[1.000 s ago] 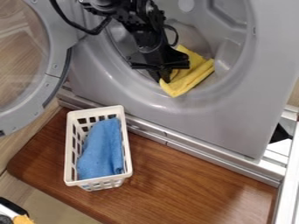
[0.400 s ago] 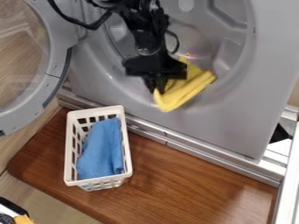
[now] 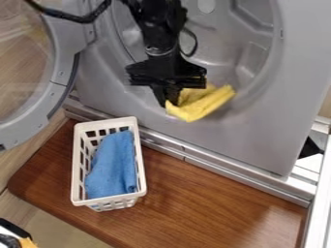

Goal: Take the yellow cloth out of the washing machine and put on the right side of the table

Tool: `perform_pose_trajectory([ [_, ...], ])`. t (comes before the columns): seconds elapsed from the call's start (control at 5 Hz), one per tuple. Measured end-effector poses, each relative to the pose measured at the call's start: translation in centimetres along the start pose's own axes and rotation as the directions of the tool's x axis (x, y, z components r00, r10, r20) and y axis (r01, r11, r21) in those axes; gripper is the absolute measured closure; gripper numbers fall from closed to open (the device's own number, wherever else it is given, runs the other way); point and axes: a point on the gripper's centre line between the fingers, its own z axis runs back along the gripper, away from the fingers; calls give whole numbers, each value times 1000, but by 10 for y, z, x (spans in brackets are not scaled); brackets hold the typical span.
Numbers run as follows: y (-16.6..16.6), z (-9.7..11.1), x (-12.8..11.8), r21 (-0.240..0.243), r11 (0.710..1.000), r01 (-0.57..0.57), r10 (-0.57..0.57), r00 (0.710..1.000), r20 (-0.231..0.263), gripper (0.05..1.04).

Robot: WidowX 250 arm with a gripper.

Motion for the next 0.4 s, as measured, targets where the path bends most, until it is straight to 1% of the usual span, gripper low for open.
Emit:
perform_pose_trajectory([
  [0.2, -17, 7, -28, -31, 999, 13, -14, 1000, -19, 1015],
  [0.4, -35, 4, -62, -44, 998, 55, -57, 998, -41, 1015],
])
